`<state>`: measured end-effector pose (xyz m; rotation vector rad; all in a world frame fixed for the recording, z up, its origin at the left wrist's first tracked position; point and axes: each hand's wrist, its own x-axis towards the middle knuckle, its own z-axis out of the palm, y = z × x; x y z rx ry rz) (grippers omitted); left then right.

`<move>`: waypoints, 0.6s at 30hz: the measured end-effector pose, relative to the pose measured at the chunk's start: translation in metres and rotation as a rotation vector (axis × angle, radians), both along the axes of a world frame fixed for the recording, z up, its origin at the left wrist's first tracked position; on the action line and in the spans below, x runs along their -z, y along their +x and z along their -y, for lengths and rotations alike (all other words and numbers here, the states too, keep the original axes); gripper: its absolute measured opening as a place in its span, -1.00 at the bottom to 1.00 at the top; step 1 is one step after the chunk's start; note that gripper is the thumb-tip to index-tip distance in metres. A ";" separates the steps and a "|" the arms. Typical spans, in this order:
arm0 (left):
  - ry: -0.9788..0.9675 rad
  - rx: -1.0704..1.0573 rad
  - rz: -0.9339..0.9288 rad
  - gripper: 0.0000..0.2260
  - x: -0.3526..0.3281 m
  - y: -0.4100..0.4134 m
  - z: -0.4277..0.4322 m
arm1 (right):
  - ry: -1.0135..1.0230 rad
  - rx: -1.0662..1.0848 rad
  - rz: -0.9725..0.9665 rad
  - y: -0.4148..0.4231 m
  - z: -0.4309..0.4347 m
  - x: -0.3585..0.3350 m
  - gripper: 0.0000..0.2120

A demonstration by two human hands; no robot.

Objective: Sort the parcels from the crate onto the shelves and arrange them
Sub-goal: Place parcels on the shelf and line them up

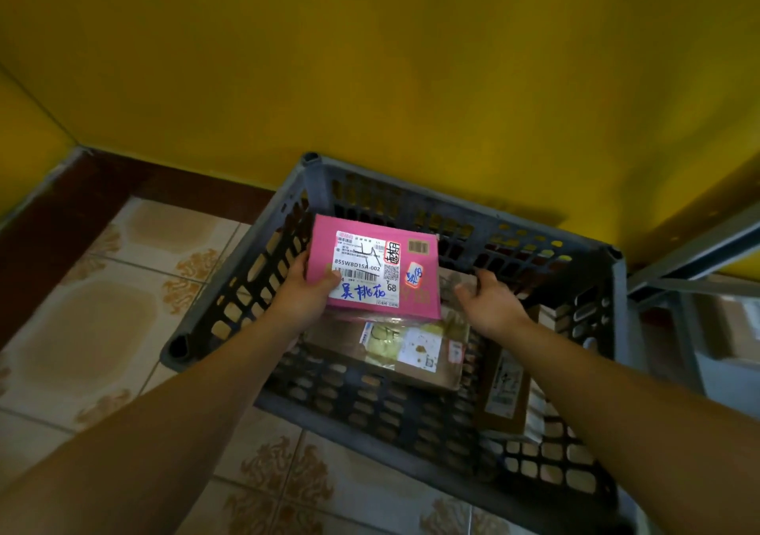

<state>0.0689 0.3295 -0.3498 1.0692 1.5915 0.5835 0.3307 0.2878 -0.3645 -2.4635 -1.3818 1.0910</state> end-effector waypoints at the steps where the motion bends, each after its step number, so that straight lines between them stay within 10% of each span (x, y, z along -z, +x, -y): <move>1: -0.041 0.008 0.005 -0.48 0.002 0.001 0.000 | -0.023 -0.030 0.041 0.002 0.005 0.001 -0.37; 6: -0.202 0.036 -0.014 -0.47 0.010 0.006 0.003 | -0.086 -0.219 0.331 0.009 0.026 -0.003 -0.35; 10: 0.015 0.272 -0.320 0.13 0.018 0.004 -0.009 | -0.184 -0.190 0.393 0.014 0.041 0.000 -0.30; 13: 0.146 0.639 -0.705 0.06 0.015 0.007 -0.010 | -0.238 -0.087 0.302 0.017 0.050 0.003 -0.25; 18: 0.121 0.720 -0.802 0.05 0.016 0.009 -0.011 | -0.261 -0.063 0.245 0.018 0.058 0.009 -0.23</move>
